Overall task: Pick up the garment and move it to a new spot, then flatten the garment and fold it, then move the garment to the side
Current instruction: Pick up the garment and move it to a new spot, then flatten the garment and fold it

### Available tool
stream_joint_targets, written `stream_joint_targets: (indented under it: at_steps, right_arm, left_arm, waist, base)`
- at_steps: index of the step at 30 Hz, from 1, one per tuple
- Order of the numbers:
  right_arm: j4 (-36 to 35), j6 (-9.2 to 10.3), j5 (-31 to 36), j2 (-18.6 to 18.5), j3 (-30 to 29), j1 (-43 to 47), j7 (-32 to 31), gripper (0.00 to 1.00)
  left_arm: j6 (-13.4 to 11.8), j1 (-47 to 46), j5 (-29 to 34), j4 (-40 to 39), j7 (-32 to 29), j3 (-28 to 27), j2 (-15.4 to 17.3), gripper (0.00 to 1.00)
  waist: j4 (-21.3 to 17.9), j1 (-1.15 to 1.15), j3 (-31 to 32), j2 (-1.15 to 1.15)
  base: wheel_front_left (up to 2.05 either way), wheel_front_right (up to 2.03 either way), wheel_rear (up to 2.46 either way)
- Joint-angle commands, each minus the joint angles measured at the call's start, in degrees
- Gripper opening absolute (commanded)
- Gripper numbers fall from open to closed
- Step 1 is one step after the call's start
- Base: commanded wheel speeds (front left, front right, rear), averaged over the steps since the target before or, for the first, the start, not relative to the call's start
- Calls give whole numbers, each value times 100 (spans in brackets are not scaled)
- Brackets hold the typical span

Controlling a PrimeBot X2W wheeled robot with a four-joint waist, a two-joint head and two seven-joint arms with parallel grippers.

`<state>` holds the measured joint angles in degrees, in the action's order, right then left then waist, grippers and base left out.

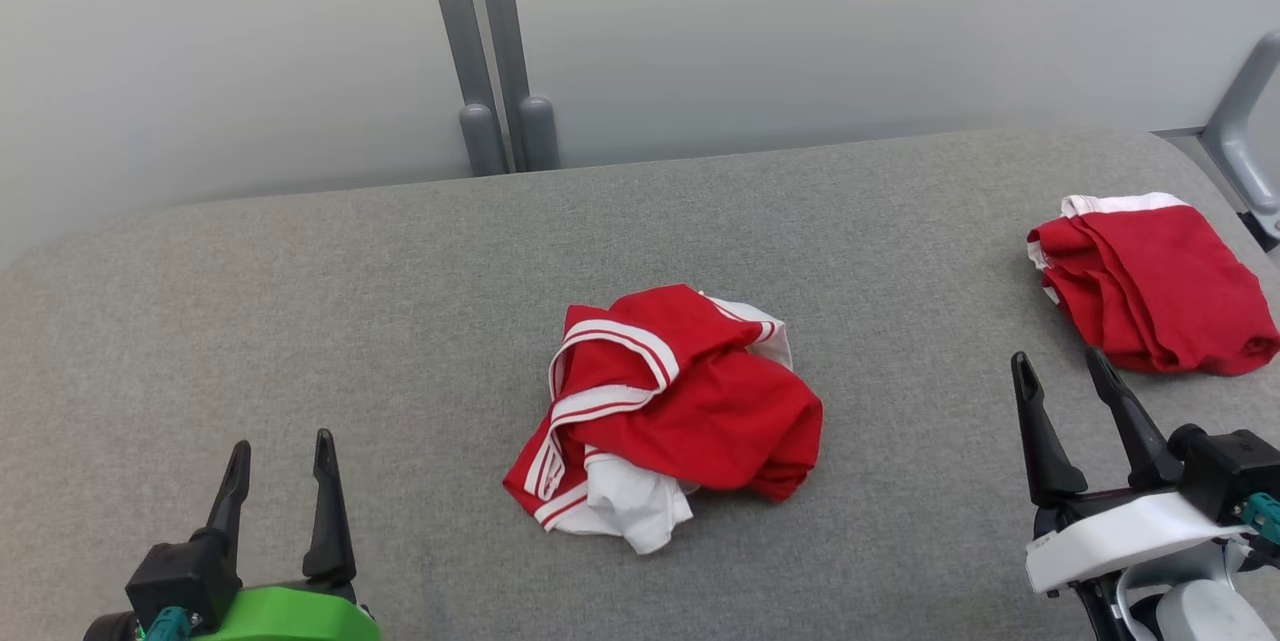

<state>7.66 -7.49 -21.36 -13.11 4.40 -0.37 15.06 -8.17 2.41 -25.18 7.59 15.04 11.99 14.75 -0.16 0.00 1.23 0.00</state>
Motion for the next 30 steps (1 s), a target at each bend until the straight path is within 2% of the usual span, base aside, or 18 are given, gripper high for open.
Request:
stream_joint_targets:
  at_steps: [1, 7, 19, 30]
  right_arm:
    - [-43, -1, 48, 26, -12, 31, 14, 100]
    - [-113, -1, 93, -34, 11, -38, 15, 100]
    - [-48, -1, 44, -38, 104, -30, 14, 100]
    - [-18, -1, 10, -32, 66, -61, 14, 100]
  left_arm:
    - [71, 103, 96, 11, 17, -79, -74, 100]
    - [395, 127, 461, 85, 18, -443, -402, 100]
    - [869, -31, 960, 222, 19, -877, -755, 100]
    - [1012, -77, 1124, 267, 19, -1079, -897, 100]
  waist:
    - [1, 0, 1, 0]
    - [33, 0, -16, 0]
    - [73, 0, -26, 0]
    - [77, 0, -40, 0]
  base:
    - [0, 0, 0]
    - [0, 0, 0]
    - [0, 0, 0]
    - [0, 0, 0]
